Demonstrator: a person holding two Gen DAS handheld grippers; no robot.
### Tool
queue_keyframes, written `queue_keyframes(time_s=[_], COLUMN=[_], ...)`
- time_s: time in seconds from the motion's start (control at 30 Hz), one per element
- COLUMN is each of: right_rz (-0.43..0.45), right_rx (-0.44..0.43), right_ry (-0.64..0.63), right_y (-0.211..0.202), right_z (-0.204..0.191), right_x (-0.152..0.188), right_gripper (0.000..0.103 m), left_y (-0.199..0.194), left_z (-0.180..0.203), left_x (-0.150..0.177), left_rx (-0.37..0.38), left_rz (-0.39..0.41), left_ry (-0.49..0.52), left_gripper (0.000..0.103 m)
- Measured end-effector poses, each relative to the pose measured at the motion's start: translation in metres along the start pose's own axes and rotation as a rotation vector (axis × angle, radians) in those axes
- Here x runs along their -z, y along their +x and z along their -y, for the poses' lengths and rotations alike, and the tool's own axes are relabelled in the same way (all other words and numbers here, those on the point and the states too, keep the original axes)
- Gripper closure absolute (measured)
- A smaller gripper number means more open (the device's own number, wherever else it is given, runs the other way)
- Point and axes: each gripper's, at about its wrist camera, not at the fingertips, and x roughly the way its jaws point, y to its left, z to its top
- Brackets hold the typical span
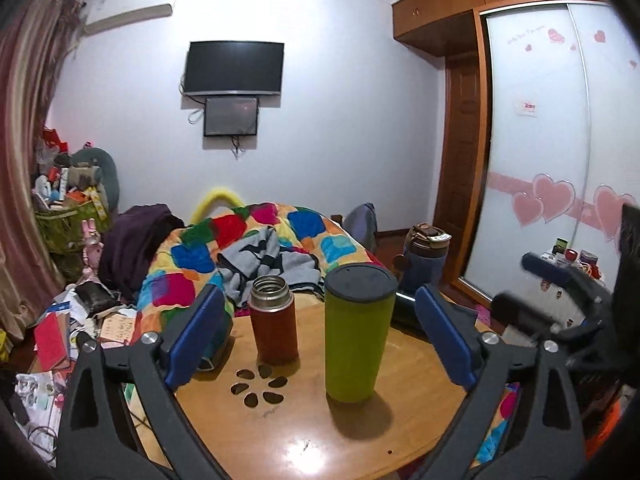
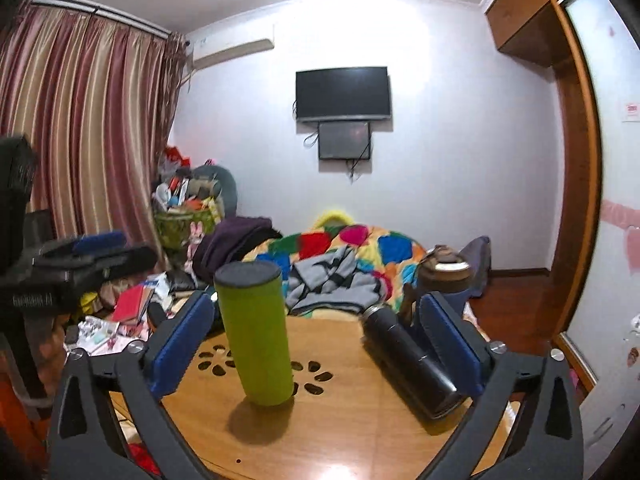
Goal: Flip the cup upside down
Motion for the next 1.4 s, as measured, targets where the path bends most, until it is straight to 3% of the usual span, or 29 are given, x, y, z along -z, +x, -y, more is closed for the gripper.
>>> queue_keyframes(time_s=[0.2,0.5,1.4], right_rz=[0.011,-0.023,-0.035], right_rx=[0.028,0.034,0.036], right_ry=[-0.016,0.02,0.035], right_y=[-0.023,-0.039,-0.041], right_z=[-0.004,-0.005,-0.004], right_x=[-0.004,0.006,0.012], right_gripper=[0.0,0.0,0.0], left_y=[-0.022,-0.038,-0.041], left_z=[0.01,0.012,0.012], left_x=[0.016,0.033,0.034], left_rx=[-0.034,-0.022,-0.034], left_rz=[0.01,-0.006,-0.013], left_ry=[-0.013,-0.064,-0.069], left_gripper=[0.001,0.001,0.001])
